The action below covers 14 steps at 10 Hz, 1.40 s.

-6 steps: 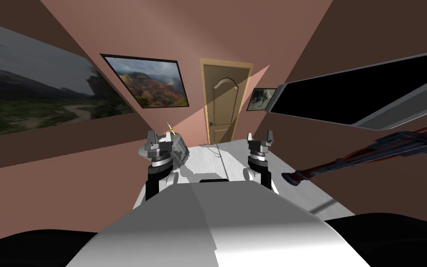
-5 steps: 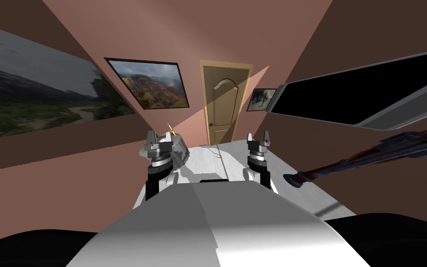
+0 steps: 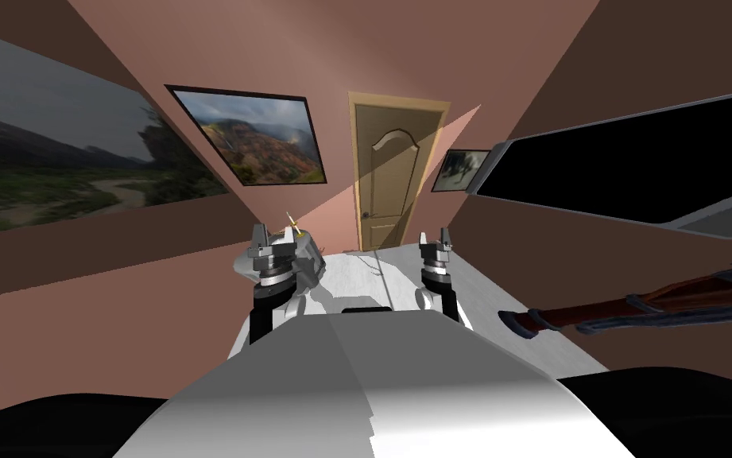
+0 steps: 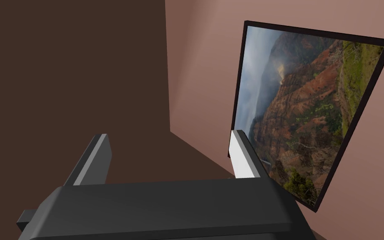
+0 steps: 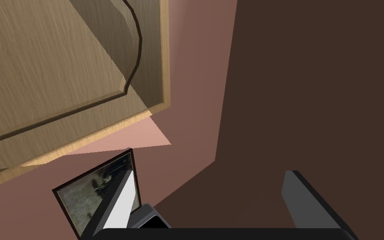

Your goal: Pull the door open

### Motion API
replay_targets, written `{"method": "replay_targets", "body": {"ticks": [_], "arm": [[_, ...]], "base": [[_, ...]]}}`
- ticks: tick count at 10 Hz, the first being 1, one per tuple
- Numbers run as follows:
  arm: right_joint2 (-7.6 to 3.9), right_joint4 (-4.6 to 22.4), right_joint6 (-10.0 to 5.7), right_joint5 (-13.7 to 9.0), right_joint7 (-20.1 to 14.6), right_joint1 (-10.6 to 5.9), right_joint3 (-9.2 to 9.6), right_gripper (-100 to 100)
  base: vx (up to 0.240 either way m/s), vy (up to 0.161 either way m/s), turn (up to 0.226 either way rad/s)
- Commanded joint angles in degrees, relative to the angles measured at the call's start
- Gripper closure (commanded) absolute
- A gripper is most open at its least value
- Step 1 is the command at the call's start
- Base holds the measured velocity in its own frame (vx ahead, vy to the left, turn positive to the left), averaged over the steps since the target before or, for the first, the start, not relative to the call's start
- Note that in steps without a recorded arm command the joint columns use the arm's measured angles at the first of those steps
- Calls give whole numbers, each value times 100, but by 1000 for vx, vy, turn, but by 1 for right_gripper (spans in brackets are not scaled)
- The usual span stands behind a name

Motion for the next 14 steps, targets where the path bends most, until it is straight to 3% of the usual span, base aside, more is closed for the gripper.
{"method": "replay_targets", "body": {"ticks": [1,14], "arm": [[-59,158,26,-3,11,-49,4,-100],[-512,1670,36,-44,63,-517,-2,-100]], "base": [[160,3,37],[112,29,46]]}}
